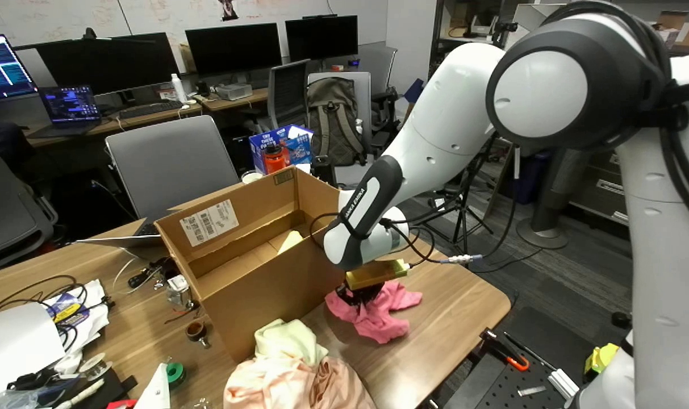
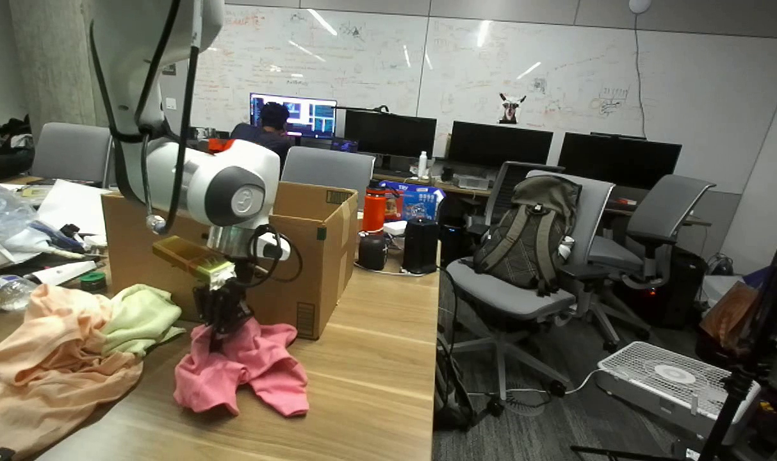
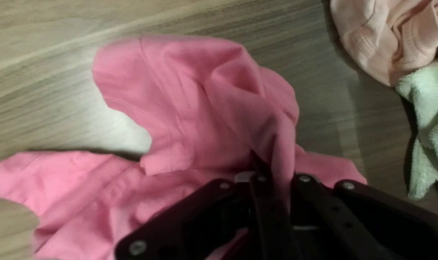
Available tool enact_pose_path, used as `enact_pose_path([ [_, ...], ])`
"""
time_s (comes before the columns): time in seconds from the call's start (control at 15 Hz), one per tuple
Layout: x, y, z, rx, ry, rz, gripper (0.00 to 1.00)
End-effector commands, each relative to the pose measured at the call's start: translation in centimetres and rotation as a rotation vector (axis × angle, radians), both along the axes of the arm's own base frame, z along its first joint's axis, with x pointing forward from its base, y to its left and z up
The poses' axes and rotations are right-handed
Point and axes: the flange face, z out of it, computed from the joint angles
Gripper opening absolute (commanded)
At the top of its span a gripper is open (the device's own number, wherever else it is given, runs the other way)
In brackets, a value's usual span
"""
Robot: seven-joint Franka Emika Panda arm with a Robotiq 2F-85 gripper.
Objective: Put the yellow towel, the pink and peach shirt in the box and the green towel respectively
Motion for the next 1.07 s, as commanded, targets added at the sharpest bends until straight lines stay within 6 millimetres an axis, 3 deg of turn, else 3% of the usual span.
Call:
enact_pose_path([
  [0.0, -1.4, -0.3, 2.6, -0.016, -0.076, -0.044, 0.02],
  [0.27, -3.7, -1.5, 4.5, -0.036, -0.108, -0.101, 0.02],
  [0.53, -4.6, -2.0, 7.7, -0.057, -0.158, -0.112, 0.02],
  [0.8, -4.5, -1.5, 12.8, -0.1, -0.236, -0.061, 0.02],
  [1.0, -3.8, -0.3, 17.9, -0.125, -0.309, -0.008, 0.02],
])
